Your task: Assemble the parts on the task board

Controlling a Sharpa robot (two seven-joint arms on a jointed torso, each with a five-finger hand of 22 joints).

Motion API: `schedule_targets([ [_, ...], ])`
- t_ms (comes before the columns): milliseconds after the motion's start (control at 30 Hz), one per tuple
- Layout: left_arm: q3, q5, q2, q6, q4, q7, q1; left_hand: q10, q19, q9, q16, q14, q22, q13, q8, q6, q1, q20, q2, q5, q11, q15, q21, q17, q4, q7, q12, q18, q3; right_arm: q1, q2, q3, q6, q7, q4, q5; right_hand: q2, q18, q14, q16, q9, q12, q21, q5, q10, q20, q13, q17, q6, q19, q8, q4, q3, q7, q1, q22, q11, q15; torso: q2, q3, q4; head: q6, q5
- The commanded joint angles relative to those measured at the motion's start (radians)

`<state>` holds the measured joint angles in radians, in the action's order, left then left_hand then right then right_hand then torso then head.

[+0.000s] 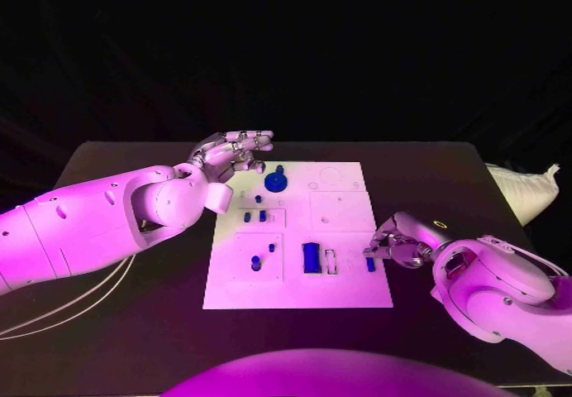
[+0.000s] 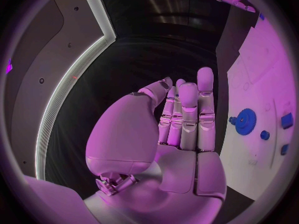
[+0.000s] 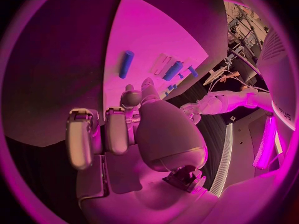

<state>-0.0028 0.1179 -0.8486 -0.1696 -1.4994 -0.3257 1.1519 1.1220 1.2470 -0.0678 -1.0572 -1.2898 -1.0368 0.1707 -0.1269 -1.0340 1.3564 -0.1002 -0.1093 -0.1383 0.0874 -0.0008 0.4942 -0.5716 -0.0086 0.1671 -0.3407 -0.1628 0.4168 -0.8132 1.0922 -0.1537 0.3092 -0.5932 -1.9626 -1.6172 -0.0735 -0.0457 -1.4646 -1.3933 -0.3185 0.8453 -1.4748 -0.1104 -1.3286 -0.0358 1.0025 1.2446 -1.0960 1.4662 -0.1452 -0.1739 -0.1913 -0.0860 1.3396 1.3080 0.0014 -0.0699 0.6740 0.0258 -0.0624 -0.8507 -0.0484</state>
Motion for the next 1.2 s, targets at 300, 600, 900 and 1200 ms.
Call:
schedule_targets([
  [300,0.0,-0.005,0.003,0.022,0.001,-0.002,-0.002,-0.008,-0.005,0.0,0.003,0.005,0.001,0.001,-0.003,0.008,-0.001,-0.002,0.006,-0.001,-0.002,0.003,-0.003,0.001,-0.002,0.001,-0.001,-0.016,-0.002,0.007,0.007,0.001,-0.08,0.001,0.039,-0.076,-0.007,0.011,-0.051,0.002,-0.001,-0.035,0.004,-0.025,0.012,-0.007,-0.02,-0.01,-0.012,0.033,0.006,-0.027,0.001,0.003,-0.016,0.132,0.002,0.004,-0.001,-0.0021,-0.0053,0.001,0.003],
  [600,0.0,-0.005,0.002,0.024,0.0,0.0,-0.003,-0.008,-0.005,0.0,0.003,0.005,0.001,0.001,-0.003,0.008,-0.001,-0.002,0.006,-0.001,-0.002,0.003,-0.003,0.001,-0.002,0.001,-0.001,-0.016,-0.002,0.02,-0.026,0.001,-0.1,0.0,0.068,-0.087,-0.002,0.011,-0.051,0.003,-0.003,-0.038,0.005,-0.028,0.012,-0.006,-0.02,-0.01,-0.016,0.032,0.006,-0.036,-0.003,0.004,-0.023,0.131,0.001,0.003,-0.001,-0.001,-0.0075,-0.002,-0.002],
  [900,0.0,-0.007,0.0,0.024,0.001,0.002,-0.003,-0.009,-0.006,0.0,0.003,0.005,0.002,0.001,-0.003,0.009,-0.001,-0.002,0.006,-0.001,-0.002,0.003,-0.006,0.002,-0.003,0.001,-0.002,-0.017,-0.003,0.03,-0.059,0.002,-0.098,0.001,0.077,-0.095,0.002,0.011,-0.051,0.003,-0.003,-0.039,0.005,-0.028,0.012,-0.006,-0.021,-0.009,-0.017,0.033,0.007,-0.041,-0.005,0.004,-0.026,0.132,0.001,0.003,-0.001,-0.0006,-0.0067,-0.008,-0.005],
  [1200,-0.001,-0.009,0.0,0.026,0.0,0.004,-0.003,-0.009,-0.006,0.0,0.003,0.005,0.002,0.001,-0.003,0.009,-0.001,-0.002,0.006,-0.001,-0.002,0.003,-0.006,0.002,-0.003,0.001,-0.002,-0.017,-0.003,0.031,-0.081,0.005,-0.194,-0.005,0.099,-0.15,0.003,0.01,-0.05,0.006,-0.006,-0.049,0.008,-0.026,0.016,-0.005,-0.025,-0.013,-0.018,0.031,0.01,-0.026,0.01,0.007,0.011,0.129,-0.002,0.001,-0.002,-0.0007,-0.0083,-0.009,-0.007],
])
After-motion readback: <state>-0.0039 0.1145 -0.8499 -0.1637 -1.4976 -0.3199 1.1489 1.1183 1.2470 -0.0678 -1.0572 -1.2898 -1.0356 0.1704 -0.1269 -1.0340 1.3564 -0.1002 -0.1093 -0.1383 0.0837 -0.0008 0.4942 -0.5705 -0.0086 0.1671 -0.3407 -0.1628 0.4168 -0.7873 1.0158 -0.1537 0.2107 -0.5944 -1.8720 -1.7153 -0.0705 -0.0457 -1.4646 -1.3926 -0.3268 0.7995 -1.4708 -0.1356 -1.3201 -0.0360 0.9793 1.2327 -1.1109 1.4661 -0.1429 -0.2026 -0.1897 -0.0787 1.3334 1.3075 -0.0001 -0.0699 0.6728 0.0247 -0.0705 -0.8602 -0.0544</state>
